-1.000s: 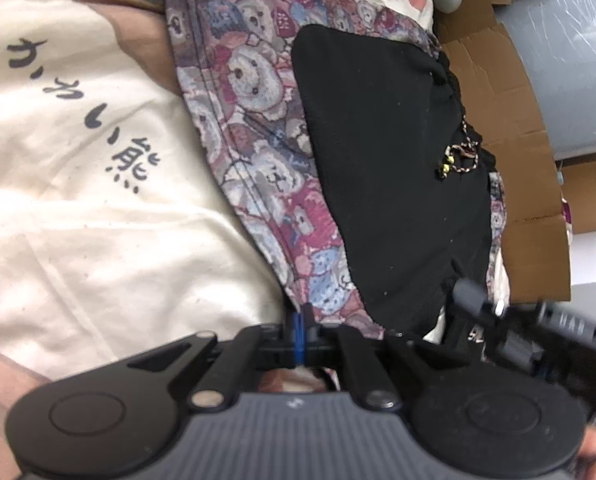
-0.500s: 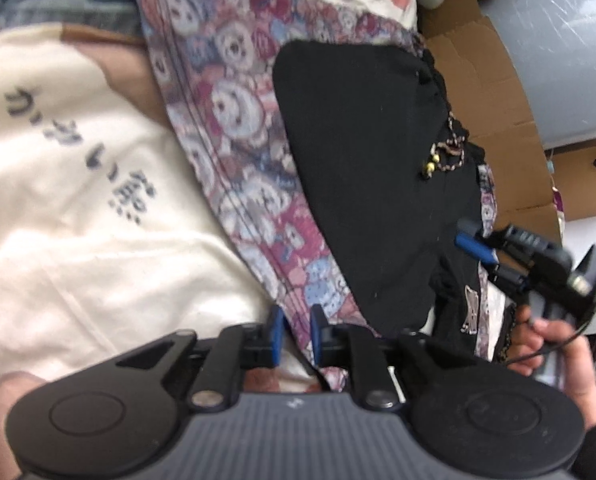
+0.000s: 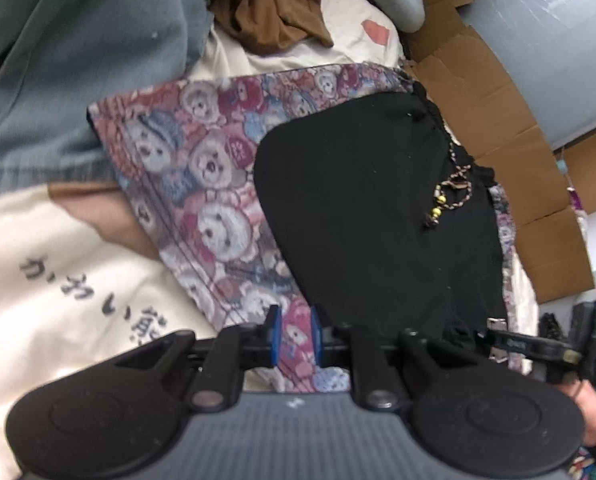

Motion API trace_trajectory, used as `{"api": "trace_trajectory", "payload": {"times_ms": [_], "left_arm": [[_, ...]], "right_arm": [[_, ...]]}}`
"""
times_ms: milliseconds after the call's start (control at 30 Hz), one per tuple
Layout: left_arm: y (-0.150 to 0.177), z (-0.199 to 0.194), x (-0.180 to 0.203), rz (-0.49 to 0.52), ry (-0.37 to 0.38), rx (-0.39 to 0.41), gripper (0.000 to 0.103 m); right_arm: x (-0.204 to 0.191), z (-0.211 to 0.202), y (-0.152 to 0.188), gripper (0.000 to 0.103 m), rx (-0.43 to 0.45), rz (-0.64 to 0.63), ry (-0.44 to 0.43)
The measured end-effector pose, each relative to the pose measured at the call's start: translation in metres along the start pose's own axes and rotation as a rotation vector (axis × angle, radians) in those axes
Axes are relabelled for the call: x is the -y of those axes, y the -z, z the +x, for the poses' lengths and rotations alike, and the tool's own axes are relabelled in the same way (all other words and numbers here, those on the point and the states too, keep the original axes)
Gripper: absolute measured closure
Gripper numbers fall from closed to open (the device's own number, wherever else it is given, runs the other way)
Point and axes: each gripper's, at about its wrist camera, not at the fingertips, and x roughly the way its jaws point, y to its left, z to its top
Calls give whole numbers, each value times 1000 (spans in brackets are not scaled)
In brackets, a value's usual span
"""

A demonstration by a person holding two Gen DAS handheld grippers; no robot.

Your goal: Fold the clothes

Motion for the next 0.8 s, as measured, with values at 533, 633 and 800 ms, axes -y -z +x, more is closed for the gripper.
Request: {"api": "trace_trajectory", "payload": {"times_ms": [533,633,800], "left_arm": [[-68,7,50,214,-171,24,81],[-78,14,54,234,-201,21,81],[-94,29,62,259,-239,17,80]], "right_arm": [[110,-80,63,72,149,6,155],[126,-88,89,67,186,12,183],[149,-81,116,68,198,47,220]]}}
